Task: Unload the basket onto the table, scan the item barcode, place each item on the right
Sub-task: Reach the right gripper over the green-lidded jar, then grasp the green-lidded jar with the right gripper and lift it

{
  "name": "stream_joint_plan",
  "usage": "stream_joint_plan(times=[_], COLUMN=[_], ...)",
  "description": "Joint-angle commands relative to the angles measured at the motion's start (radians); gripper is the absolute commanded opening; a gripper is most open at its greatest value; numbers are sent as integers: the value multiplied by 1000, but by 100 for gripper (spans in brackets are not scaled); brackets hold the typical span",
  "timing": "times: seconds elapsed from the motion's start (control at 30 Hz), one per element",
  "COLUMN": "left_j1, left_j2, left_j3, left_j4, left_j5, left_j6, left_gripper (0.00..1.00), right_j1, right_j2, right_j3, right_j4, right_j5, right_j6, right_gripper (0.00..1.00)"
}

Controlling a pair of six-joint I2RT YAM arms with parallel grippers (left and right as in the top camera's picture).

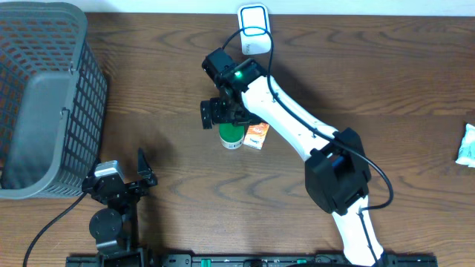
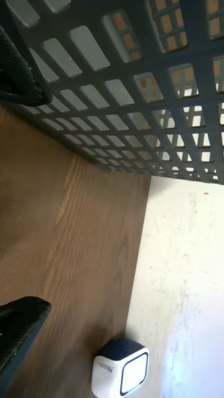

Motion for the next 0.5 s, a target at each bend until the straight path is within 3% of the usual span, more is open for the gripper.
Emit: stream_joint_plan(times=[0.0, 0.17, 0.47], left_j1=[-4, -4, -4], left_j2=[-6, -6, -6], left_j3=[-19, -19, -19], left_j4=[-29, -29, -29], left_j5=[5, 5, 6], left_j6=[6, 6, 6], left_gripper=[98, 98, 98], right_j1=[23, 27, 29], right_j2=[72, 99, 104], right_j3=[1, 1, -2], right_j4=[-9, -9, -14], right_j5=[19, 19, 20], right_j6=[52, 65, 65], right_gripper=[99, 99, 85])
